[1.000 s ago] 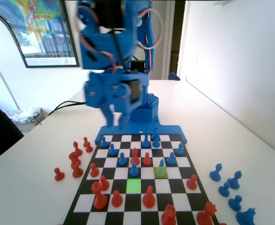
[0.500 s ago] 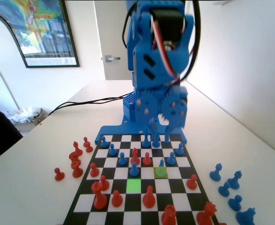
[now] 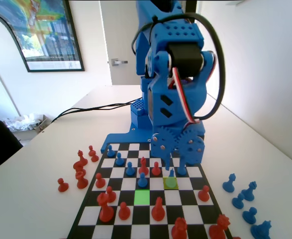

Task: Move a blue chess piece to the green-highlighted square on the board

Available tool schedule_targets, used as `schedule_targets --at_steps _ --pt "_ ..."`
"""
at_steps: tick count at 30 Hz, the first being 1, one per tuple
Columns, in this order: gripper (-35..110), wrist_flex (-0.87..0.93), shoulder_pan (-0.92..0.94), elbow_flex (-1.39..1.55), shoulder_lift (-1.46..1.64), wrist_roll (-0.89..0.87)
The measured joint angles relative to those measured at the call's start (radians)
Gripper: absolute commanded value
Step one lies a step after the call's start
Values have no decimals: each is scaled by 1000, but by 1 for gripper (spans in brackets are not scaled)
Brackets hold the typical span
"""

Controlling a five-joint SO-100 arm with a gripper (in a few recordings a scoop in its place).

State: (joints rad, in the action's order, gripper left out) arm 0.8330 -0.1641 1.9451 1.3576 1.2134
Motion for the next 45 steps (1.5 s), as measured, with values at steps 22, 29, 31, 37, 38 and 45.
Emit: schedule_targets --at_steps 22,29,31,37,38,45 --pt "8 -11 38 3 -12 38" --pt "8 26 46 3 -12 57" --pt "8 8 46 3 -12 55" --pt "8 -29 46 15 -12 48" --pt "8 -28 44 18 -12 48" --pt "8 -66 21 52 -12 48"
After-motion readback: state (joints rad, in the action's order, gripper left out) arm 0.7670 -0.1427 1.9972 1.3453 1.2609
